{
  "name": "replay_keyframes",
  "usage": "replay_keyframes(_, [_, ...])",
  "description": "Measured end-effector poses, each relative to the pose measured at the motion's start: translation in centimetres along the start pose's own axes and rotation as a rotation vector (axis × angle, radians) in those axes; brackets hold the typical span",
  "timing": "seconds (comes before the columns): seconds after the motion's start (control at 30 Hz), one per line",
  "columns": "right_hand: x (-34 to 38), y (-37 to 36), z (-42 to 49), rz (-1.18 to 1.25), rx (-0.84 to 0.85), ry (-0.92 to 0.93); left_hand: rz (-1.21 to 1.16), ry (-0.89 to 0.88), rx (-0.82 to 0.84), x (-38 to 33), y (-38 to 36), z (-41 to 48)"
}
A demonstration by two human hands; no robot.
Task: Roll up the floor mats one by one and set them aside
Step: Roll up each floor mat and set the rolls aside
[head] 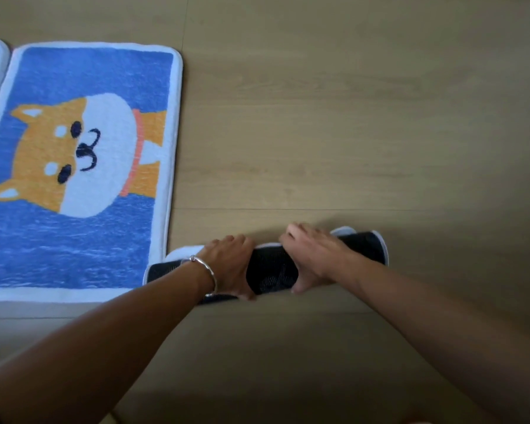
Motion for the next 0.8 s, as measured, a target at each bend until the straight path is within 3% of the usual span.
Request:
replay_keyframes(0.2, [-2.4, 1.2, 2.0, -0.073, -0.22, -0.231, 0.22, -0.029, -0.411, 0.7, 2.7, 1.9])
replay_keyframes(0.47, [-1.6, -1.0, 2.7, -0.061, -0.293, -0.35, 0.249, -0.04, -0.513, 1.5, 0.3, 2.8])
replay_keyframes(0.6, [0.6, -2.0, 1.3, 0.003, -0.301, -0.431, 0.26, -0.036, -0.433, 0.6, -0.2, 1.7])
replay_keyframes(0.7, [2.7, -1.3, -1.2, 0.078, -0.164, -0.331, 0.263, -0.065, -0.276, -0.4, 0.0, -1.1])
replay_keyframes(0.8, [4.8, 0.4, -5.6, 0.221, -0.081, -0.289, 0.21, -0.089, -0.222, -2.0, 1.2, -6.0])
Point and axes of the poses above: each hand's wrist, its own z-axis towards the middle knuckle, its own y-axis out of the back of the hand, x = y × z, the point moved 1 cm from there along z, towards the middle knuckle, and after that the axes turned 15 degrees about -z, right-handed, at the moved point
